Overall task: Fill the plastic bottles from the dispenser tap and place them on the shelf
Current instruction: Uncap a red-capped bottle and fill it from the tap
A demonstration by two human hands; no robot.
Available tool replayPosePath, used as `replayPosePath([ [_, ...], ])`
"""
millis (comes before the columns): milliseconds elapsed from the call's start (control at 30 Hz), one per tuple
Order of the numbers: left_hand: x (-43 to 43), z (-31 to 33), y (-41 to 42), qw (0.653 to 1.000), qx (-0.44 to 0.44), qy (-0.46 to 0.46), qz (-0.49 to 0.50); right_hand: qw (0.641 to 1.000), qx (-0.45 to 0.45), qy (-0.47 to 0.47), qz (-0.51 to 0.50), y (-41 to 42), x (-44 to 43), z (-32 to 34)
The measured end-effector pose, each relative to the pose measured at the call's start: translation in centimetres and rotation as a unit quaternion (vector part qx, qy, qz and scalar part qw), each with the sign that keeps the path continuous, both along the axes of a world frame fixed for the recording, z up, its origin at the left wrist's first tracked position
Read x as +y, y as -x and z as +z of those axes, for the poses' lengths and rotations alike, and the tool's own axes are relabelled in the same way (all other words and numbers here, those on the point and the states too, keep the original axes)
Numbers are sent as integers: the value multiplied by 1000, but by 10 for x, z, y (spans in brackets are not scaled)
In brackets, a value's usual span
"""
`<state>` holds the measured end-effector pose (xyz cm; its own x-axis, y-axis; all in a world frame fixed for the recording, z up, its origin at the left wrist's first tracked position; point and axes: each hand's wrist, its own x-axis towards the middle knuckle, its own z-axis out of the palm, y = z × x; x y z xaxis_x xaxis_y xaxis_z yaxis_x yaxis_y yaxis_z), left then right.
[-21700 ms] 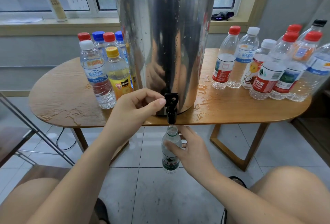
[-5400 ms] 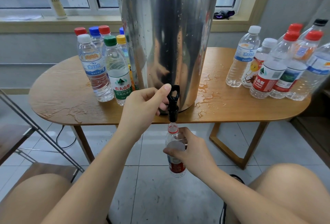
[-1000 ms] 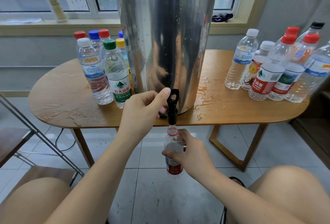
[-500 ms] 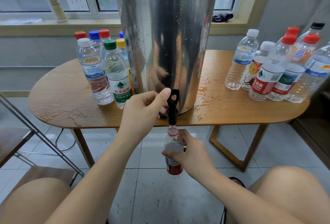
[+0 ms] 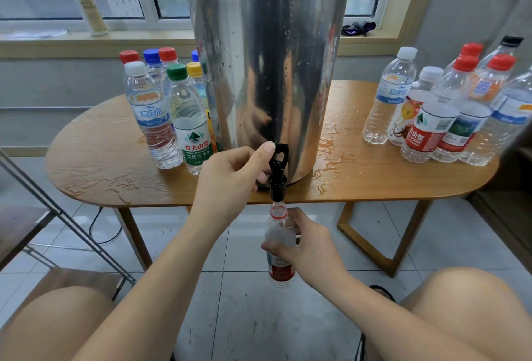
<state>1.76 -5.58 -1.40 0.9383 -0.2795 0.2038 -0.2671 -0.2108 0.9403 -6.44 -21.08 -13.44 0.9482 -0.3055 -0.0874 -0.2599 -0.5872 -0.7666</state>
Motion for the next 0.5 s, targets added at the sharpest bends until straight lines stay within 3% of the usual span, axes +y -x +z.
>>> replayPosePath([
  [500, 0, 1, 1, 1000, 2, -4, 1, 1000, -2, 3, -3, 0, 0, 0],
])
